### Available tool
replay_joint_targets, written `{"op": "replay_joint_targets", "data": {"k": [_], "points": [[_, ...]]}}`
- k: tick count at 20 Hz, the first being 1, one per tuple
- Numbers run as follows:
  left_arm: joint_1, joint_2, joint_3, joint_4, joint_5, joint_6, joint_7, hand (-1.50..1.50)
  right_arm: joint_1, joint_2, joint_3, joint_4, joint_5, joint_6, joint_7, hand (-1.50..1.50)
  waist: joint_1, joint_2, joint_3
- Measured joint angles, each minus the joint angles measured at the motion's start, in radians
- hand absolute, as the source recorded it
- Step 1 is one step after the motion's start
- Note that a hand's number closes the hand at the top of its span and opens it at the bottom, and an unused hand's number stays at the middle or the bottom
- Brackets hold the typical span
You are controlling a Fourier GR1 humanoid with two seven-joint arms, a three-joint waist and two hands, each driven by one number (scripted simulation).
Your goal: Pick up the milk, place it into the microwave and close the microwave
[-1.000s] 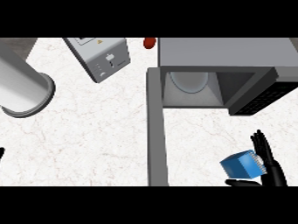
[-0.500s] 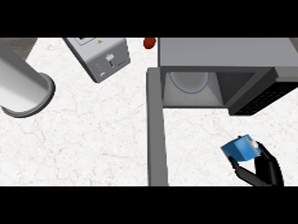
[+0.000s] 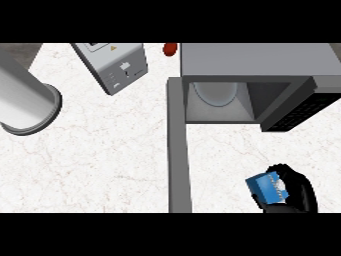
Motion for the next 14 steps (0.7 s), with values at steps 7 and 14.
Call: {"op": "replay_joint_targets", "data": {"k": [7, 14], "points": [[-0.001, 0.0, 0.022, 0.001, 0.018, -0.011, 0.005, -1.5, -0.033, 0.016, 0.041, -0.093, -0.048, 0.029, 0.099, 1.5, 0.002, 0.001, 0.0], [0.0, 0.003, 0.042, -0.009, 0.036, -0.015, 0.017, -1.5, -0.021, 0.051, 0.098, -0.318, -0.06, -0.007, 0.257, 1.5, -0.001, 0.0, 0.0]]}}
